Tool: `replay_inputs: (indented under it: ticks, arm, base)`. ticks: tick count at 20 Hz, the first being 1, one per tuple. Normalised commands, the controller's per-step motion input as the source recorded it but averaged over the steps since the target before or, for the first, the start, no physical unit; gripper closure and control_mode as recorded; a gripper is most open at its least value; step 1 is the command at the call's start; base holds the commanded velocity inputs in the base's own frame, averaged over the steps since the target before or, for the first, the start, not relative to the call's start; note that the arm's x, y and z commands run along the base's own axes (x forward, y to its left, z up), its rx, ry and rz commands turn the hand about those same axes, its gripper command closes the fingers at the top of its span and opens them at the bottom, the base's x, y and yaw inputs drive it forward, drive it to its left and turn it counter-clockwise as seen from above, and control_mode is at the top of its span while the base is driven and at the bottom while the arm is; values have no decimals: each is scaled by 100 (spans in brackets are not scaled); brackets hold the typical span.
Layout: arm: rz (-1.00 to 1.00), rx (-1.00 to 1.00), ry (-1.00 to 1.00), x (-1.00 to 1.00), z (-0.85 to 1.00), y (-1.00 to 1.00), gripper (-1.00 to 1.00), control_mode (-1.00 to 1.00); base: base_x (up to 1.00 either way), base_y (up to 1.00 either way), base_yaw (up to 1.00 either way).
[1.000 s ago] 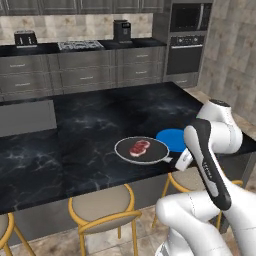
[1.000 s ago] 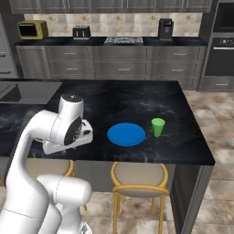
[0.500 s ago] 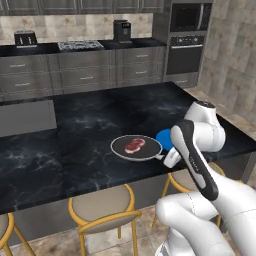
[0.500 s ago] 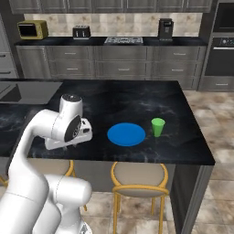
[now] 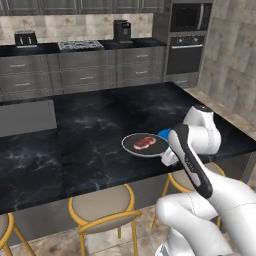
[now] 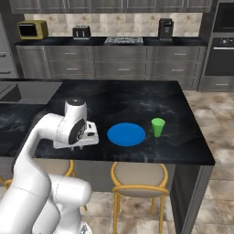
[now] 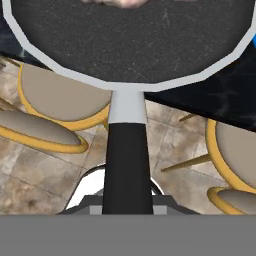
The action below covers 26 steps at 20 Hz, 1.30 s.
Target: Pick up the pan with the steak in it and place it on the dining table. Then place the steak on the plate.
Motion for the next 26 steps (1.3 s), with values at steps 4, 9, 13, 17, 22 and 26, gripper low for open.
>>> replay_inputs:
  ticks: [4, 9, 13, 17, 22, 26]
  arm:
    - [-23, 1, 0, 12, -27, -58, 100, -100]
    - [-10, 0, 0, 5, -12, -15, 100, -100]
    - [-1, 0, 2, 21, -18, 10, 100, -100]
    - [-2, 0, 3, 51, -44, 22, 100, -100]
    - [-2, -1, 5, 51, -51, 20, 100, -100]
    - [-2, -1, 6, 53, -53, 8, 100, -100]
  base:
    - [0, 0, 0]
    - [0, 0, 0]
    - [0, 0, 0]
    - [0, 0, 0]
    - [0, 0, 0]
    - [0, 0, 0]
